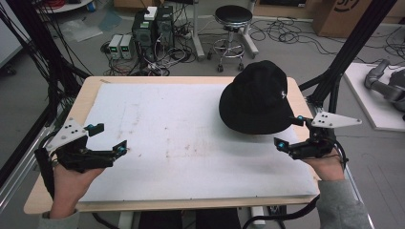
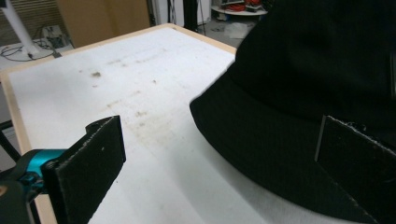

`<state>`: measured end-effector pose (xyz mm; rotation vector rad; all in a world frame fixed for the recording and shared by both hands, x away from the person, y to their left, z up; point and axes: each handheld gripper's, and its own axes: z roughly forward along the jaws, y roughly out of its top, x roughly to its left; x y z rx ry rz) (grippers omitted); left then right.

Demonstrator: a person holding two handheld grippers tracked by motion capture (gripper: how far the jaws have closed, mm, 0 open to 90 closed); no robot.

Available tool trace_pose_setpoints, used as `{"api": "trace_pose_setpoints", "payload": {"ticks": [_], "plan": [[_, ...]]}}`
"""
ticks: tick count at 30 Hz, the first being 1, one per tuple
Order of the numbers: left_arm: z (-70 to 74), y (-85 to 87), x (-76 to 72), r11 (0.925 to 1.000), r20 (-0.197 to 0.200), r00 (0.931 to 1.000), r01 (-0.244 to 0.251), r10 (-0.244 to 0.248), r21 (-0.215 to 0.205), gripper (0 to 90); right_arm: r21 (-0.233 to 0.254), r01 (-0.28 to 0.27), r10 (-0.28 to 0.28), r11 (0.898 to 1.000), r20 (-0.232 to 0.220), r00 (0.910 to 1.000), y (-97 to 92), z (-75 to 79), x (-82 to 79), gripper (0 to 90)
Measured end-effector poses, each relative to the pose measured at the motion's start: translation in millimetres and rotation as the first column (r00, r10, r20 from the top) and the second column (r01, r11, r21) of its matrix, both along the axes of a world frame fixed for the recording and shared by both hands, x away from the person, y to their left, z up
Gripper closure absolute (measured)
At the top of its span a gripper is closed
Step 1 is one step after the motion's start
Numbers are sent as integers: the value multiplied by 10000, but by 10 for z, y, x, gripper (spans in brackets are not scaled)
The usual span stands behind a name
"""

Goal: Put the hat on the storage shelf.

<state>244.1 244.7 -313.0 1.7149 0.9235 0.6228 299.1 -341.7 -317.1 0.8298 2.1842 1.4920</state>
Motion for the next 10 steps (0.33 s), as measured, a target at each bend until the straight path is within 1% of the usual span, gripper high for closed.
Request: {"api": "trace_pose_setpoints", "payload": {"ticks": [1, 5, 6, 8, 10], "plan": [[0, -6, 2, 10000, 3, 10000, -3, 3, -13, 68, 31, 96, -96, 9999, -15, 10000, -6, -32, -8, 12], [0, -23, 8, 10000, 29, 10000, 14, -14, -13, 68, 190, 187, -185, 9996, -123, 9998, -47, -189, -21, 12], [0, -29, 11, 10000, 34, 10000, 11, -11, -19, 68, 154, 107, -102, 9998, -351, 9993, -65, -241, -15, 12], [-2, -39, 18, 10000, 25, 10000, 39, -40, 21, 68, 98, 169, -166, 9998, -341, 9993, -75, -253, -10, 12], [-8, -61, 28, 10000, 18, 10000, 58, -58, 18, 68, 199, 231, -225, 9995, -302, 9993, -101, -253, -15, 12]]}}
